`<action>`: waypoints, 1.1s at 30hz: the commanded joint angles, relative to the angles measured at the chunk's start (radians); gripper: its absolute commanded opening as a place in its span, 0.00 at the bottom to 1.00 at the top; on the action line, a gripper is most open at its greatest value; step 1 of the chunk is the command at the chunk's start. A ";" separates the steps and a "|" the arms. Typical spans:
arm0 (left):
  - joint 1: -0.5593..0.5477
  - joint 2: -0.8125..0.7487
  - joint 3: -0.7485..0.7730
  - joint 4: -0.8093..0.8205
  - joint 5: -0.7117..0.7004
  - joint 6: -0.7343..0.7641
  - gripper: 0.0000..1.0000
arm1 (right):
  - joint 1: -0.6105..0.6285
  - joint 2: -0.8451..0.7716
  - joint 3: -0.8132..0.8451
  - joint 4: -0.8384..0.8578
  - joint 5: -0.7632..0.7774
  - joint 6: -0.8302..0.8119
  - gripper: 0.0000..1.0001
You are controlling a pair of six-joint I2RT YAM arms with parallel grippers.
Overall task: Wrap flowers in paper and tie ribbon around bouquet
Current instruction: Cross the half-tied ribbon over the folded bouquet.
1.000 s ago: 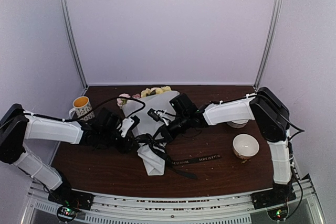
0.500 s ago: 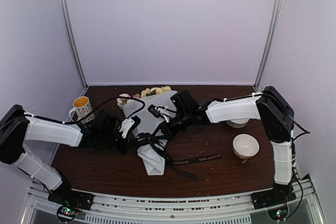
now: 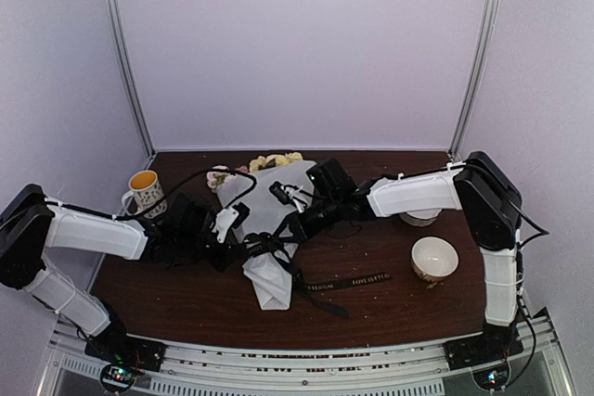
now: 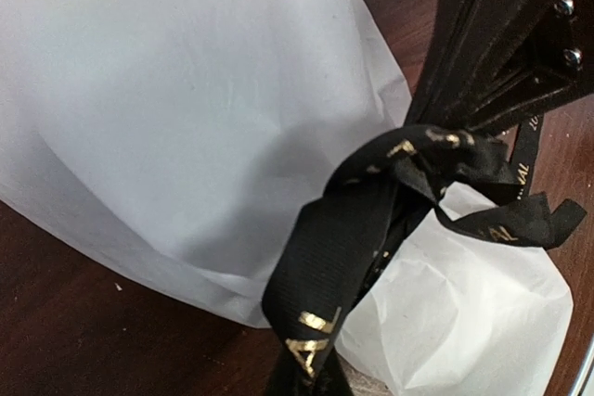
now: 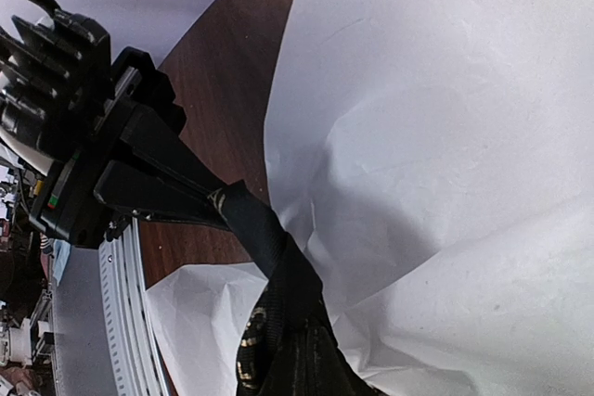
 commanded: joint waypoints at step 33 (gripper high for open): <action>-0.038 0.139 0.318 -0.183 0.126 0.973 0.12 | -0.014 0.037 0.046 -0.023 -0.107 -0.021 0.00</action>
